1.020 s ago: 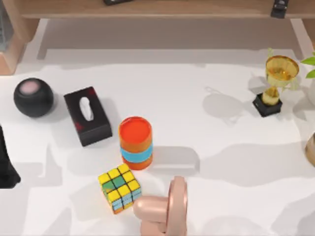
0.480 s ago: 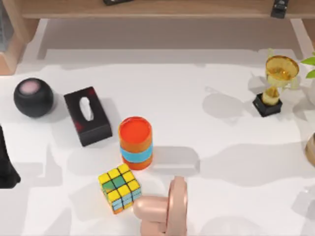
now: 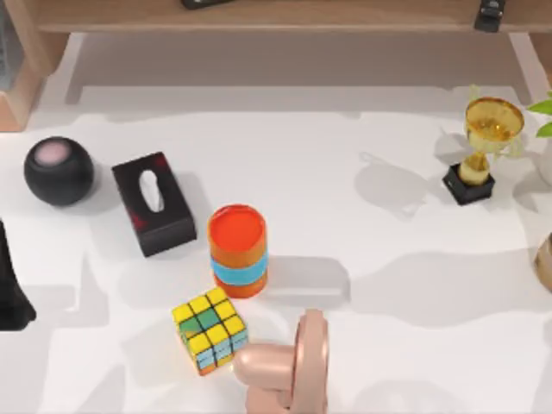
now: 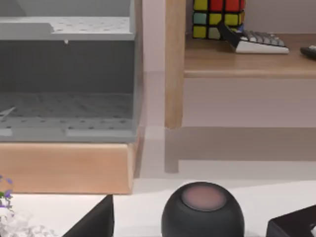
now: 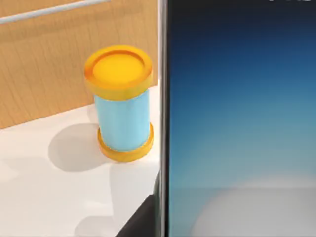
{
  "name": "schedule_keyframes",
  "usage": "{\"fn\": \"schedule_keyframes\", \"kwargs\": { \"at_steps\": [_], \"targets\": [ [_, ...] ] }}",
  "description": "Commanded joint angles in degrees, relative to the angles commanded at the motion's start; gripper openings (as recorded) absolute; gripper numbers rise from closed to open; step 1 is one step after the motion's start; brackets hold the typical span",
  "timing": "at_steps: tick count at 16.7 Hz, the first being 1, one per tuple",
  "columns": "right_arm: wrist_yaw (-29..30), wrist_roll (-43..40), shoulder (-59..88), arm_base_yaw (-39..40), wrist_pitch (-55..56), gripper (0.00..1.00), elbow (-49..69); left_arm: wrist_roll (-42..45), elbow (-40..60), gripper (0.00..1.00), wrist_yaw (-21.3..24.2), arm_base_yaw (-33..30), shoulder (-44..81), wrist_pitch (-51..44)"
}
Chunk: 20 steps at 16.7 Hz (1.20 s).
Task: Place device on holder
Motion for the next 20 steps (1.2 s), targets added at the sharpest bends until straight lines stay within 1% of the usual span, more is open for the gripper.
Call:
{"fn": "schedule_keyframes", "kwargs": {
  "at_steps": [1, 14, 15, 20],
  "targets": [
    [0.00, 0.00, 0.00, 0.00, 0.00, 0.00, 0.00, 0.00, 0.00, 1.00, 0.00, 0.00, 0.00, 0.00],
    [0.00, 0.00, 0.00, 0.00, 0.00, 0.98, 0.00, 0.00, 0.00, 1.00, 0.00, 0.00, 0.00, 0.00],
    [0.00, 0.00, 0.00, 0.00, 0.00, 1.00, 0.00, 0.00, 0.00, 1.00, 0.00, 0.00, 0.00, 0.00],
    [0.00, 0.00, 0.00, 0.00, 0.00, 1.00, 0.00, 0.00, 0.00, 1.00, 0.00, 0.00, 0.00, 0.00]
  ]
}}
